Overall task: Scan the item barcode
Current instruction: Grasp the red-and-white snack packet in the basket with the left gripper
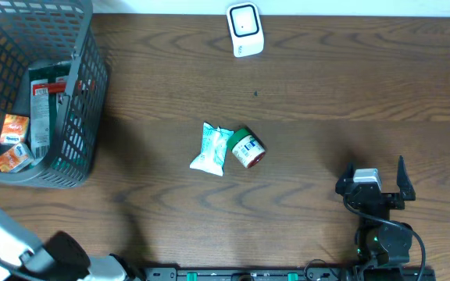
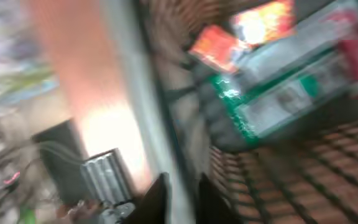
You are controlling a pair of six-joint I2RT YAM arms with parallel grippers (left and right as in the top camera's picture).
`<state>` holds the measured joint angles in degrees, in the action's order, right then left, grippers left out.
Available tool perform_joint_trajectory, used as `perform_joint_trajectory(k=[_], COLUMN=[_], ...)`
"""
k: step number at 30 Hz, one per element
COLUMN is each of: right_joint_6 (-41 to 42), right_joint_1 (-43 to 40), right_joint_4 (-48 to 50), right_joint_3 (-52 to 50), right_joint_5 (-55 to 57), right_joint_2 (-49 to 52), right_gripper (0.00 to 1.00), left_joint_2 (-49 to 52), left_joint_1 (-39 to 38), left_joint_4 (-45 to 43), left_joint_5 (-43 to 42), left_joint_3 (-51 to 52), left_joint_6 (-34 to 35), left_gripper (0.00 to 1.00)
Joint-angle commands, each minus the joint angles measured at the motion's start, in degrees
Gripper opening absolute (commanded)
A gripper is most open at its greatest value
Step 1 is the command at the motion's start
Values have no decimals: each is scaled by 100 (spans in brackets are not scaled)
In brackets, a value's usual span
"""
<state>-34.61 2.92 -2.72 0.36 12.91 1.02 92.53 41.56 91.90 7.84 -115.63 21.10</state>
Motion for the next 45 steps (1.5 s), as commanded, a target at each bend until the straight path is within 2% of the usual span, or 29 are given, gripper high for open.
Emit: perform_joint_trajectory(k=[1,2,5,7,9,19,28,35,45], right_joint_6=[-37,-37,-37,-37,-37,-37,-37,-37,-37], right_joint_1=[39,39,39,39,39,39,39,39,39], right_joint_4=[-22,-22,-22,-22,-22,-22,-22,-22,-24], right_joint_3=[-2,-2,-2,-2,-2,-2,-2,-2,-2], right_joint_5=[55,55,55,55,55,55,55,55,55], right_joint_2=[-22,-22,-22,-22,-22,-20,-22,-22,-22], right_gripper=[99,99,99,99,99,99,99,99,99], left_joint_2=[-369,-382,-339,-247,-94,1303,2680,3574,4684], left_joint_1=[9,9,-15,-142,-326,-1432,-1530,-1558,-1556], left_joint_4=[-684,-955,-1759,-2127,-2312,-3620,-4247,-4634,-4597], left_joint_5=[-2247,-2747,-3464,-3202,-2653,-1207,-1163,-1161,-966], left_joint_3=[28,28,28,28,28,28,28,28,31], left_joint_6=[55,52,94,490,885,1720,2459,2474,2487], left_gripper=[60,68,71,82,86,86,86,86,89])
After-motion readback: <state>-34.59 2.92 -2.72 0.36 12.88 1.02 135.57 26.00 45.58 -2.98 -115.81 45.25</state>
